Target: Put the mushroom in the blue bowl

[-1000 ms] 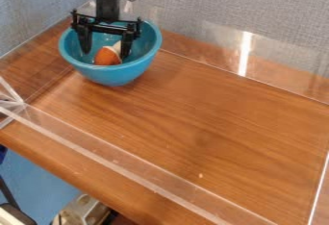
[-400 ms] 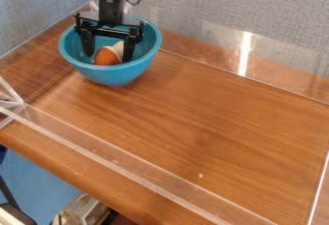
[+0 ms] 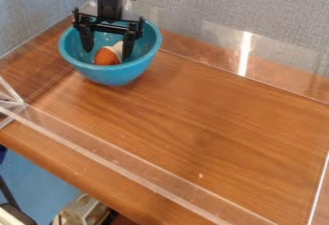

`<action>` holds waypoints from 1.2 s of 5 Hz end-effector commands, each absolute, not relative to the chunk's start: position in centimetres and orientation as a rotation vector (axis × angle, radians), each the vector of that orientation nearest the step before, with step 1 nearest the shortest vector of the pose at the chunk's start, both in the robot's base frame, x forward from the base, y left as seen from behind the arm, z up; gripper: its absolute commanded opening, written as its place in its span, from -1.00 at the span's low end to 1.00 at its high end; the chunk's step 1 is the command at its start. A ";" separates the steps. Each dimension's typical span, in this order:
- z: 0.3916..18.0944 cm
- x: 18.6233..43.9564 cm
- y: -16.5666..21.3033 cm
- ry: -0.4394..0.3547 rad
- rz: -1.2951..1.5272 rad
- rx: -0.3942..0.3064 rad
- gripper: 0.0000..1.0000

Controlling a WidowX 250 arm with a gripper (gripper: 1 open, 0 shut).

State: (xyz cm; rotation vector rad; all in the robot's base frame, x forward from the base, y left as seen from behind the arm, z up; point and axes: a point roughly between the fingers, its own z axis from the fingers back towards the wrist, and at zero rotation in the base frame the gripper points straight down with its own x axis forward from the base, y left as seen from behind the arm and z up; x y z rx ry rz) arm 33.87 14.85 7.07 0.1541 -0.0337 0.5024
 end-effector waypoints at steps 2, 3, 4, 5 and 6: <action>10.3 34.4 14.8 -0.137 0.492 0.169 1.00; 10.1 34.3 14.8 -0.139 0.488 0.170 1.00; 11.1 34.1 14.5 -0.158 0.489 0.180 1.00; 12.3 33.9 14.2 -0.183 0.490 0.189 1.00; 11.9 34.0 14.1 -0.179 0.489 0.197 1.00</action>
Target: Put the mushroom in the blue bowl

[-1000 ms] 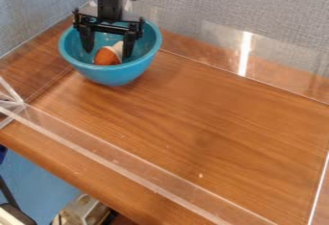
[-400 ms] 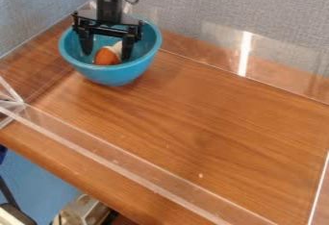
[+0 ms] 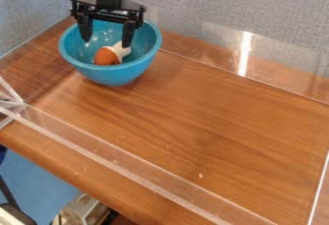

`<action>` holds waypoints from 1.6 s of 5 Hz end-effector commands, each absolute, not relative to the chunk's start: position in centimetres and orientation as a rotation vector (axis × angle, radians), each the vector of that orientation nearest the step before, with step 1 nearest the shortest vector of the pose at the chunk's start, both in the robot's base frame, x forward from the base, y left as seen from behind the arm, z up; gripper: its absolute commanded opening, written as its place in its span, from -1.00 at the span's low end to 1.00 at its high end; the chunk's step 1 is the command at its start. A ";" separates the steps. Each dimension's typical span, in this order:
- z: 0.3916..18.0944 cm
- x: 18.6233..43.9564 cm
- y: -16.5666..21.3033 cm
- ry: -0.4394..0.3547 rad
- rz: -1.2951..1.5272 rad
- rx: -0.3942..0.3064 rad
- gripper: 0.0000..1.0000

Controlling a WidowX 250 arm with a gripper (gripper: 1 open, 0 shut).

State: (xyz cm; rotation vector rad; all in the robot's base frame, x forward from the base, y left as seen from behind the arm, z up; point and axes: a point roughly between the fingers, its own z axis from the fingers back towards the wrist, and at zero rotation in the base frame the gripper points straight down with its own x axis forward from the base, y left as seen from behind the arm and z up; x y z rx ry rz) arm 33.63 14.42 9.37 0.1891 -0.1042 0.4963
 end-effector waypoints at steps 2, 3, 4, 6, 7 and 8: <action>10.6 34.2 14.1 -0.160 0.489 0.210 1.00; 10.1 34.4 14.0 -0.151 0.489 0.215 1.00; 9.5 34.5 14.0 -0.142 0.492 0.221 1.00; 9.1 34.4 13.9 -0.139 0.498 0.234 1.00; 9.0 34.4 13.9 -0.140 0.500 0.240 1.00; 8.9 34.4 13.9 -0.140 0.501 0.245 1.00</action>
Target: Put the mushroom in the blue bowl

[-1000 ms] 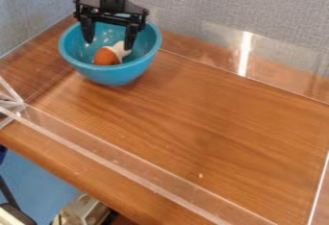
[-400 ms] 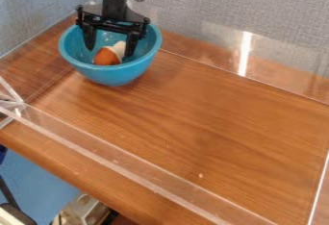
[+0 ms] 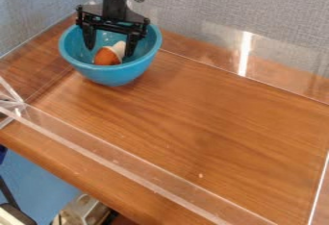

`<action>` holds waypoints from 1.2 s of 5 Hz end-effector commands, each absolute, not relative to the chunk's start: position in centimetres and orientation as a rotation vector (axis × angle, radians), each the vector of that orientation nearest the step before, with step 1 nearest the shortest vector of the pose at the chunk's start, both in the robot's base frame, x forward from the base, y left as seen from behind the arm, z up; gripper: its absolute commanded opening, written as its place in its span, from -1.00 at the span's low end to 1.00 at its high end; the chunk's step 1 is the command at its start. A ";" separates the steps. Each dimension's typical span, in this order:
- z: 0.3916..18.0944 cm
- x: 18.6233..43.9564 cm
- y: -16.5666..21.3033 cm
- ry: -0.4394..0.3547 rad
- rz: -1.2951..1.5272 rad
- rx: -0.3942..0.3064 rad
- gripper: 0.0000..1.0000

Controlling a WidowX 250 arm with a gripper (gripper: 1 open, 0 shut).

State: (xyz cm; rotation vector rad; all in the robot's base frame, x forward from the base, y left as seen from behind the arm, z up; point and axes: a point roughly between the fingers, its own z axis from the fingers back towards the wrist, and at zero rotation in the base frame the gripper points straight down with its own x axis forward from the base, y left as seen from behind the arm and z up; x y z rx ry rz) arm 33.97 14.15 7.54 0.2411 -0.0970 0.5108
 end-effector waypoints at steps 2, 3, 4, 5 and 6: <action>8.8 34.3 13.8 -0.143 0.504 0.256 1.00; 8.8 34.3 13.8 -0.145 0.505 0.261 1.00; 8.8 34.3 13.8 -0.149 0.505 0.266 1.00; 8.9 34.3 13.7 -0.152 0.507 0.271 1.00; 8.9 34.3 13.7 -0.155 0.508 0.275 1.00</action>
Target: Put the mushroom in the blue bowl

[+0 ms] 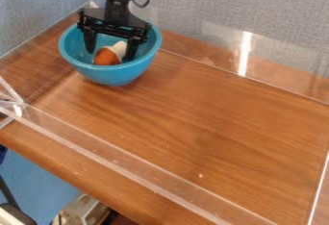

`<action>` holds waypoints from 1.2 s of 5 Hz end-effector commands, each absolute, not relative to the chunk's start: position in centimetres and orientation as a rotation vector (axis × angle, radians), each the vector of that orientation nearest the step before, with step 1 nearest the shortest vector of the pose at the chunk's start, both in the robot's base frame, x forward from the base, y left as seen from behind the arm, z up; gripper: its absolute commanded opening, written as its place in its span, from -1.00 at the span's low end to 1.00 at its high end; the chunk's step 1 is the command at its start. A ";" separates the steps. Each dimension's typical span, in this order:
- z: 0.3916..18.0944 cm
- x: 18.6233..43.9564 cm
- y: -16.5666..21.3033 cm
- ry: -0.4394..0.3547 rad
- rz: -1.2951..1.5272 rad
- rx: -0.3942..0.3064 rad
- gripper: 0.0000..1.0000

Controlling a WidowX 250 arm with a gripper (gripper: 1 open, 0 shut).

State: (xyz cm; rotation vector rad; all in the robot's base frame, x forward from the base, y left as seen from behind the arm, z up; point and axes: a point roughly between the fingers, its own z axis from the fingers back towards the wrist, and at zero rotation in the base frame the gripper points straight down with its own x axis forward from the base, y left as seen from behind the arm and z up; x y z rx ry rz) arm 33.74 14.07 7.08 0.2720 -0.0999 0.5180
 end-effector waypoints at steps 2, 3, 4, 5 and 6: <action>9.0 34.2 13.7 -0.166 0.509 0.283 1.00; 9.0 34.2 13.7 -0.168 0.510 0.287 1.00; 8.4 34.3 13.9 -0.162 0.511 0.288 -1.00; 8.2 34.3 14.1 -0.160 0.512 0.291 -1.00; 8.8 34.2 14.0 -0.178 0.511 0.296 -1.00</action>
